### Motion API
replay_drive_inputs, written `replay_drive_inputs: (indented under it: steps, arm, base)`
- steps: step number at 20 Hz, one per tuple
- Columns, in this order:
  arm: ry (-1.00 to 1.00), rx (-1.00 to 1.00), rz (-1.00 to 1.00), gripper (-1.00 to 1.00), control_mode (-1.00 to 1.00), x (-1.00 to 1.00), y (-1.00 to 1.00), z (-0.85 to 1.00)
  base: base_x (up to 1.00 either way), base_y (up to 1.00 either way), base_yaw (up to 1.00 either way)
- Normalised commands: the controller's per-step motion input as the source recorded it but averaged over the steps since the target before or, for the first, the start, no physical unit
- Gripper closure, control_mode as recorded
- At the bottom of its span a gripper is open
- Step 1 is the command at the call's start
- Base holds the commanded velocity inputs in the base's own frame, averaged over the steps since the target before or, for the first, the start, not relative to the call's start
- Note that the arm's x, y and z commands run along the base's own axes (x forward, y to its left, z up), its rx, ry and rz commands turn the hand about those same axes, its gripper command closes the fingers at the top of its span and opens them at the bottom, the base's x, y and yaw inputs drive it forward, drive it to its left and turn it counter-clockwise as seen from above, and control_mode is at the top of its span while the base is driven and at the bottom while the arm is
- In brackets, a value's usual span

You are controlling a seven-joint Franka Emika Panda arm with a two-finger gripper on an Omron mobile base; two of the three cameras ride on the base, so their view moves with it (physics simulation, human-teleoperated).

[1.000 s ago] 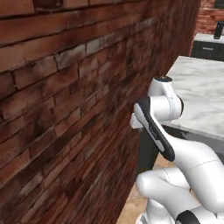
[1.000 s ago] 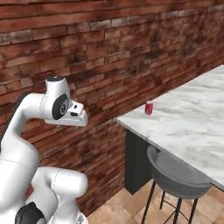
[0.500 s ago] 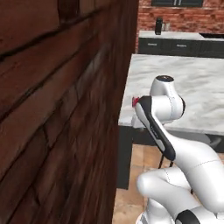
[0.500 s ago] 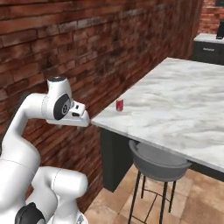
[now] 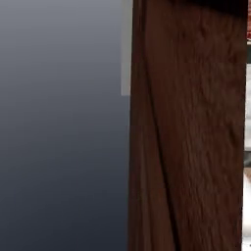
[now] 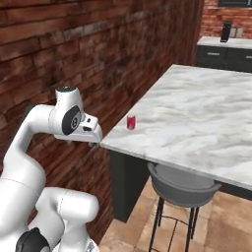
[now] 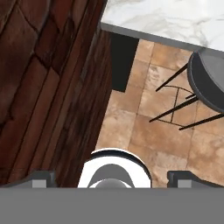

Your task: Four empty soda cans are scattered around the kitchen. Gather all the cans and cluster them next to the stove for recycling.

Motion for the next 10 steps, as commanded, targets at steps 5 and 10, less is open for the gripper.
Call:
replay_drive_inputs:
  steps: [5,10]
  arm:
    - [0.00,0.00,0.00,-1.00,1.00,0.00,0.00,0.00]
    - [0.00,0.00,0.00,-1.00,1.00,0.00,0.00,0.00]
  base:
    - [0.58,-0.14,-0.18]
    - [0.67,-0.16,-0.15]
